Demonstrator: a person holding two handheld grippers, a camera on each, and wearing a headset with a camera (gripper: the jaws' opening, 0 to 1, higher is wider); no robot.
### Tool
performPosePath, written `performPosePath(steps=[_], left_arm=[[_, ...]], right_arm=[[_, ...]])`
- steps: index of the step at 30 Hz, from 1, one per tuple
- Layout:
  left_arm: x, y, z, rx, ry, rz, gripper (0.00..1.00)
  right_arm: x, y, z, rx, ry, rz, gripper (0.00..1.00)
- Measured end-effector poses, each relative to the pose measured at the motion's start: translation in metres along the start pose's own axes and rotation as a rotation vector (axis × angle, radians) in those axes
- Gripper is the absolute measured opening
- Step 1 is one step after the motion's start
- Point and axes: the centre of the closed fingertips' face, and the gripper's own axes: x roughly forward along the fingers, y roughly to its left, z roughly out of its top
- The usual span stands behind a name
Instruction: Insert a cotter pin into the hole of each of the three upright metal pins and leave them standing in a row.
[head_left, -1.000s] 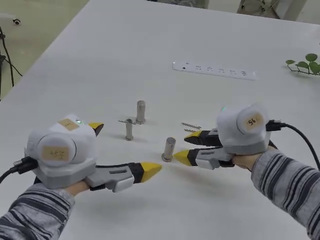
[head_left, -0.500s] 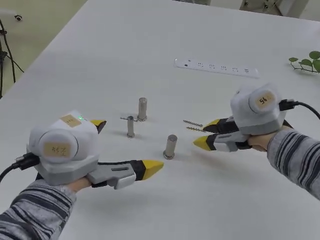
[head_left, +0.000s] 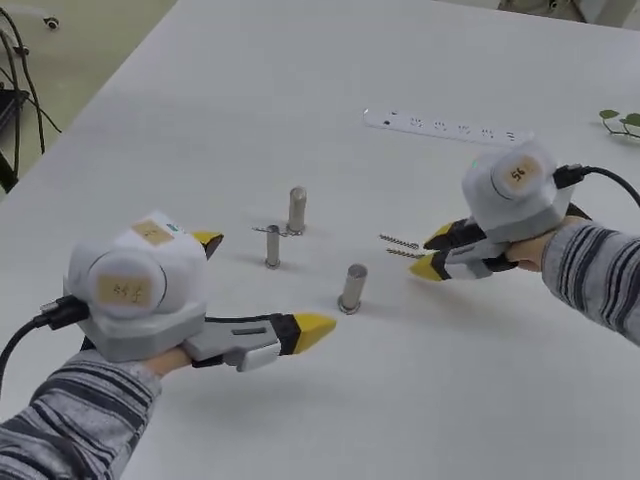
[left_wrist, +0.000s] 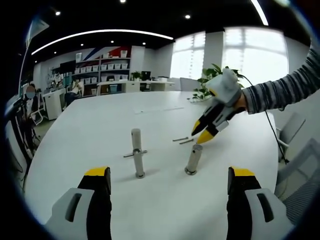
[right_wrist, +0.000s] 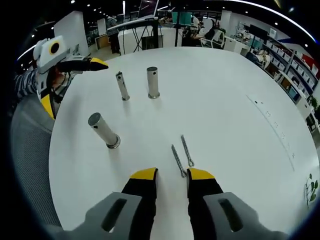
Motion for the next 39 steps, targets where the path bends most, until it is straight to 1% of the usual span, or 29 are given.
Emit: performPosePath(steps=[5,12,15,16,17,18,20,22,24,25,29,32,33,35,39], left_arm=[[0.0,0.0,0.0,-0.003,0.001,0.0,0.96],[0.0,0.001,-0.001,-0.003,0.004,0.001,0.96],[0.001,0.0,-0.001,-0.004,0.004,0.0,0.96],[0.001,0.0,-0.001,-0.003,0.005,0.0,0.96],[0.001,0.001,-0.002,-0.002,0.009,-0.001,0.96],[0.001,0.0,-0.002,-0.003,0.011,0.0,0.96],[0.001,0.0,-0.002,-0.002,0.01,-0.003,0.96],[0.001,-0.001,-0.002,-0.001,0.011,-0.005,0.95],[0.001,-0.001,-0.003,0.001,0.014,-0.007,0.95],[0.001,-0.001,-0.003,0.001,0.014,-0.007,0.95],[0.0,-0.002,-0.002,0.009,0.008,-0.009,0.94],[0.0,-0.003,-0.003,0.011,0.015,-0.01,0.93],[0.0,-0.005,-0.003,0.011,0.016,-0.021,0.92],[0.0,-0.006,-0.003,0.007,0.015,-0.024,0.9],[0.001,-0.01,-0.003,0.019,0.018,-0.035,0.9]], right_arm=[[0.005,-0.003,-0.003,-0.012,0.034,0.013,0.16],[0.01,-0.008,-0.008,-0.058,0.09,0.03,0.13],[0.01,-0.01,-0.006,-0.065,0.103,0.031,0.1],[0.01,-0.011,-0.009,-0.066,0.125,0.032,0.08],[0.011,-0.009,-0.009,-0.048,0.133,0.045,0.06],[0.012,-0.008,-0.008,-0.043,0.143,0.046,0.05],[0.011,-0.008,-0.009,-0.073,0.166,0.049,0.05],[0.011,-0.006,-0.009,-0.086,0.175,0.057,0.04],[0.012,-0.006,-0.01,-0.118,0.19,0.061,0.0],[0.012,-0.006,-0.01,-0.147,0.199,0.059,0.0],[0.012,-0.006,-0.01,-0.175,0.212,0.057,0.0],[0.012,-0.006,-0.011,-0.178,0.211,0.049,0.0],[0.012,-0.006,-0.011,-0.179,0.209,0.047,0.0],[0.01,-0.006,-0.013,-0.173,0.206,0.039,0.0],[0.004,-0.004,-0.012,-0.146,0.171,0.03,0.0]])
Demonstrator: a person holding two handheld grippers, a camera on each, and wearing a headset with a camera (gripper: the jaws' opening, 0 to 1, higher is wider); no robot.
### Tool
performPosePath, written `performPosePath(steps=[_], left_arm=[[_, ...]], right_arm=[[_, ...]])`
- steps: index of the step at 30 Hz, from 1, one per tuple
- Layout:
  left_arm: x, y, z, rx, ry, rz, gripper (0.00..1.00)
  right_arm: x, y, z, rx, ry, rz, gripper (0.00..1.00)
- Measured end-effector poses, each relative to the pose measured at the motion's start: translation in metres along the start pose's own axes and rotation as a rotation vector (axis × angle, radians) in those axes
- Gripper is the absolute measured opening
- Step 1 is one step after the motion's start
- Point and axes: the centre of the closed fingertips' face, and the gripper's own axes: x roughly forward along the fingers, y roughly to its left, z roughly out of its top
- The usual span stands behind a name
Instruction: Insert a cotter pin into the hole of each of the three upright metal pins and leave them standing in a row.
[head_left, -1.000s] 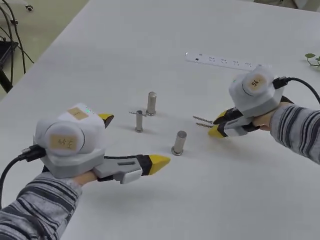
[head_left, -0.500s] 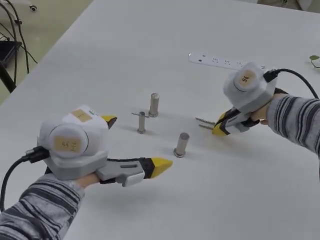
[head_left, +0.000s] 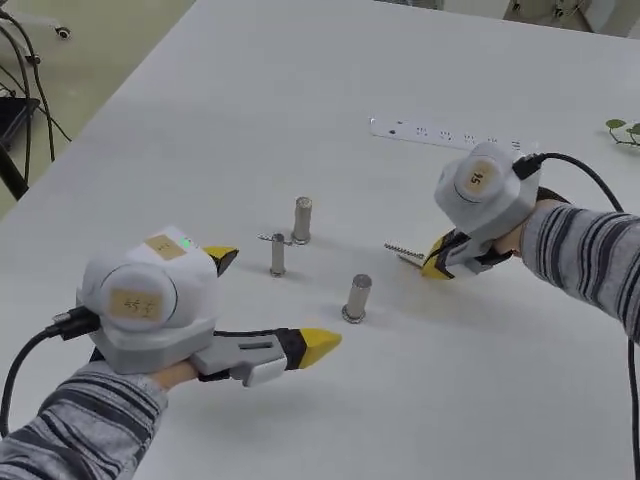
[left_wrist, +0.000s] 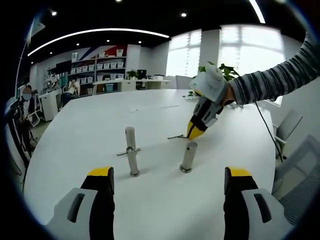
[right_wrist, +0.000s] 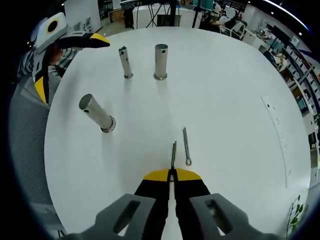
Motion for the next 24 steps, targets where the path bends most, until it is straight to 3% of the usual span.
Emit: performPosePath(steps=[12,24], left_arm=[[-0.001,-0.012,0.012,0.009,-0.014,-0.034,0.78],[-0.003,-0.029,0.019,-0.024,-0.026,-0.075,0.67]], right_arm=[[-0.027,0.011,0.006,-0.021,-0.093,-0.054,0.0],[-0.046,0.045,0.015,-0.062,-0.178,-0.052,0.0]])
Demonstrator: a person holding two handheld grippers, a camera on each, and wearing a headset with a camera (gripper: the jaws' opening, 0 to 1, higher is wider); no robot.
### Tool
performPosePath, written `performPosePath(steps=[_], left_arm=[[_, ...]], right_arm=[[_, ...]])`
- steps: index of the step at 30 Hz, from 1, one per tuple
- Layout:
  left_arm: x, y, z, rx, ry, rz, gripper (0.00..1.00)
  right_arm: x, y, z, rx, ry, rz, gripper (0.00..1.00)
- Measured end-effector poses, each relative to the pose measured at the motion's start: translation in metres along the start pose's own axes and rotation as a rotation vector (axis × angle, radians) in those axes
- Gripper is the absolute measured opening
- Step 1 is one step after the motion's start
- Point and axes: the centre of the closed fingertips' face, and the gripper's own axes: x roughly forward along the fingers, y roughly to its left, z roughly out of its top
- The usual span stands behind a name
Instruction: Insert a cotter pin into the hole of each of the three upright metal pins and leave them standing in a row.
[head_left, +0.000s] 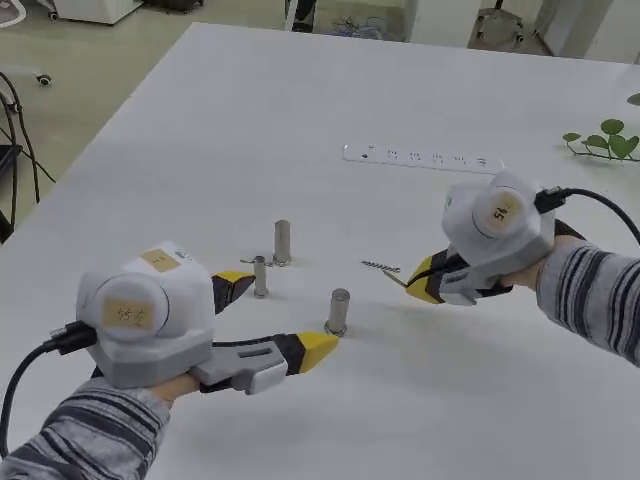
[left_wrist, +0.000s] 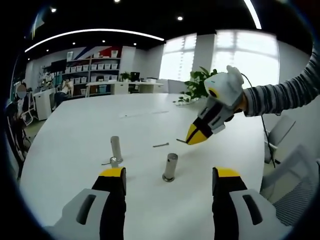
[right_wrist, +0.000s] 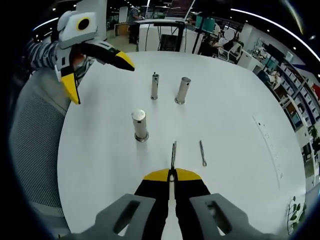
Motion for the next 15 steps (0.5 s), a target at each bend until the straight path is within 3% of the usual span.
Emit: performPosePath(steps=[9,15], left_arm=[[0.0,-0.017,0.0,-0.023,0.015,-0.028,0.56],[-0.001,-0.023,0.003,-0.077,0.002,-0.037,0.5]], right_arm=[[-0.005,0.028,0.021,-0.155,-0.064,0.018,0.0],[-0.008,0.046,0.033,-0.231,-0.091,0.033,0.0]])
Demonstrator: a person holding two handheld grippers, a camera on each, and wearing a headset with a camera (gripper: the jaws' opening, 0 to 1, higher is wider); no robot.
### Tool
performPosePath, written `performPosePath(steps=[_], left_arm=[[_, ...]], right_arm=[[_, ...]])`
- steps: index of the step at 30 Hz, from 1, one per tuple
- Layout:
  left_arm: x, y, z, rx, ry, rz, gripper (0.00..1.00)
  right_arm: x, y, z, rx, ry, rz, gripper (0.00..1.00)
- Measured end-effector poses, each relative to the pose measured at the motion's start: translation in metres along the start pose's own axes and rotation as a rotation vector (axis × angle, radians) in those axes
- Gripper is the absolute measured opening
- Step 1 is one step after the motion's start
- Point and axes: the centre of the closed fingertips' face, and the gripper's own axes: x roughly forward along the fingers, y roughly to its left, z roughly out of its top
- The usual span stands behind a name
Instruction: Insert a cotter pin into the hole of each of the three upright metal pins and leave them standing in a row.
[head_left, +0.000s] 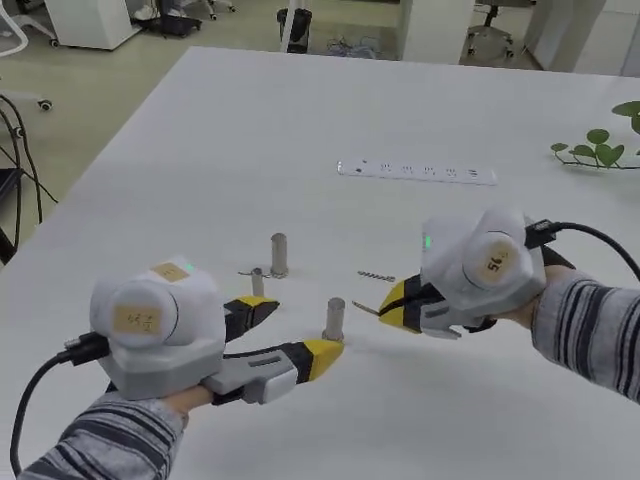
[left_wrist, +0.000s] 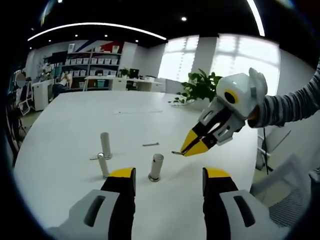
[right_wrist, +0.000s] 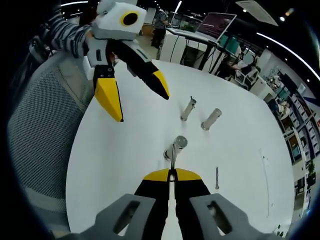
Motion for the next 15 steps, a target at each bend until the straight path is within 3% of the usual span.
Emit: performPosePath(steps=[15], left_arm=[[-0.003,-0.018,0.003,-0.16,-0.027,-0.073,0.33]], right_arm=[[-0.007,0.028,0.033,-0.227,-0.031,0.015,0.0]])
